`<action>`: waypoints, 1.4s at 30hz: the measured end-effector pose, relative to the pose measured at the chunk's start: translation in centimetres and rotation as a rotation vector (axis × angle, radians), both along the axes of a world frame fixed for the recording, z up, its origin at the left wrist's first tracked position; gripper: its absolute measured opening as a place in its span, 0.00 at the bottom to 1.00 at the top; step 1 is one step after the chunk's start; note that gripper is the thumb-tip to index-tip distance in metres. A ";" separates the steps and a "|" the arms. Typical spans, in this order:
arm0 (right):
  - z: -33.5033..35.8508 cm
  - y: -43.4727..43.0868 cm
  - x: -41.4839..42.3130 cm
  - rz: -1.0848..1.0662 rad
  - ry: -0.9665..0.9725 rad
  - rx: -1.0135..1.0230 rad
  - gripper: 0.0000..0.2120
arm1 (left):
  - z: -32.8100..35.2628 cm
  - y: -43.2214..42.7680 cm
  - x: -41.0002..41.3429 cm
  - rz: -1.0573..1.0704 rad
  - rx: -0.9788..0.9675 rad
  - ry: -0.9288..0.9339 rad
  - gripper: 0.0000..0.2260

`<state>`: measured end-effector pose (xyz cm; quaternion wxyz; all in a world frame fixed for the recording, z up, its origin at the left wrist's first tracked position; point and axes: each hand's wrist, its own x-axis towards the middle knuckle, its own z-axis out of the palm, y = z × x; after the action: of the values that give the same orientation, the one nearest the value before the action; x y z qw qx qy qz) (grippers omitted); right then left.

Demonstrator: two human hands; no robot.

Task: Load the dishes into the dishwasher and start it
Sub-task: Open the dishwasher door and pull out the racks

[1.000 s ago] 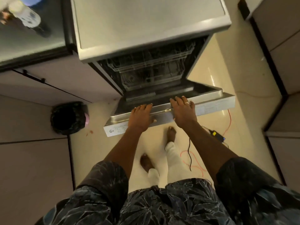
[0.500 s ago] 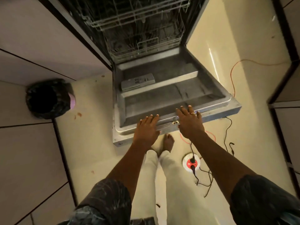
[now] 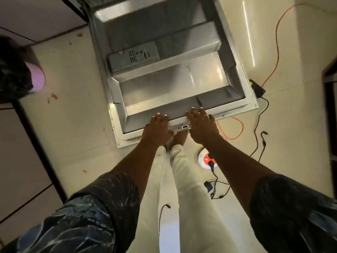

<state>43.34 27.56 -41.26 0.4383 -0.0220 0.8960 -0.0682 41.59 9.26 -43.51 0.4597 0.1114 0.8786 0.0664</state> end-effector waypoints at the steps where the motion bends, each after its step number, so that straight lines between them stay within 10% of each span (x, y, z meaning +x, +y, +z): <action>1: -1.3 0.1 0.3 -0.002 -0.010 -0.005 0.33 | -1.3 0.1 0.2 -0.010 -0.002 -0.023 0.36; 14: -12.7 0.8 2.5 -0.029 -0.040 -0.028 0.30 | -12.2 -0.8 1.8 -0.113 0.005 -0.089 0.37; 42: -15.4 0.2 2.1 0.004 -0.082 -0.019 0.35 | -14.9 -2.5 2.0 -0.143 0.063 -0.015 0.33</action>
<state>45.41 27.73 -56.63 0.4746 -0.0251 0.8765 -0.0765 43.54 6.73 -58.36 0.4661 0.1876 0.8624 0.0618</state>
